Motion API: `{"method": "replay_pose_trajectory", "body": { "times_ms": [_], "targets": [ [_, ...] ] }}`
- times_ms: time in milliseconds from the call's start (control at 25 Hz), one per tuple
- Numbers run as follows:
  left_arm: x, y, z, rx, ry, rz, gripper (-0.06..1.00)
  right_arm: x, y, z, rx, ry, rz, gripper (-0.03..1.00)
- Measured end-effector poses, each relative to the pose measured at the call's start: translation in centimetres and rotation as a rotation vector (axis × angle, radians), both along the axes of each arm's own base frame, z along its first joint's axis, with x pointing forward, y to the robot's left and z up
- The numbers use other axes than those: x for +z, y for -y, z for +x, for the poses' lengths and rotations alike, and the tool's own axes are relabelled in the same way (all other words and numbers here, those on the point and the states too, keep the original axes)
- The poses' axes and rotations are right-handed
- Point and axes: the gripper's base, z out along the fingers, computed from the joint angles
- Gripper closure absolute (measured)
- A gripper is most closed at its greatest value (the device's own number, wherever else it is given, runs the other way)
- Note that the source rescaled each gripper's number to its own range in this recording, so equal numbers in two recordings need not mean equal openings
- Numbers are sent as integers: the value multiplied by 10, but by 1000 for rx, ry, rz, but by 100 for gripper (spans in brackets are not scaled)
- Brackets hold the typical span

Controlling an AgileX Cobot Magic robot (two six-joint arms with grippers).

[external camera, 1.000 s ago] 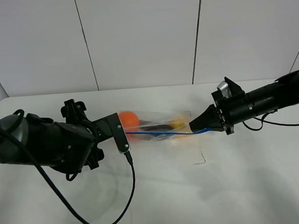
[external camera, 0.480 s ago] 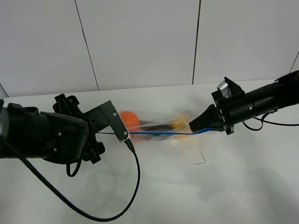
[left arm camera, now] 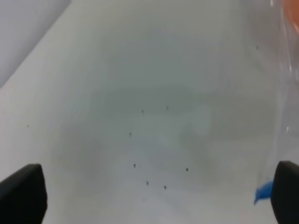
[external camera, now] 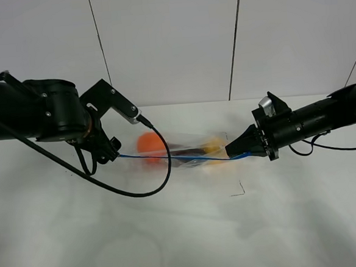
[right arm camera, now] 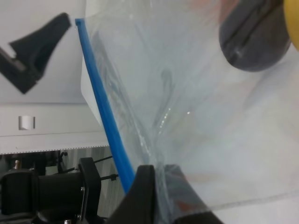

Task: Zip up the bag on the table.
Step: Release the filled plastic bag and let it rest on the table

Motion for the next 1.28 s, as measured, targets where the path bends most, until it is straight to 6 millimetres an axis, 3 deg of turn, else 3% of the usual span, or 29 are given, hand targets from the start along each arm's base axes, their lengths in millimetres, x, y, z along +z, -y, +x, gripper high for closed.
{"method": "replay_pose_trajectory", "body": {
  "times_ms": [200,760,1280],
  "targets": [
    [20,-4,3,30,38,-71,-6,0,0,0,0,0,0,97],
    [25,-56,20,300,-164,-257,-6,0,0,0,1,0,-1,97],
    [48,-144,34,621,-302,-357,-6,0,0,-1,9,5,-6,97]
  ]
}}
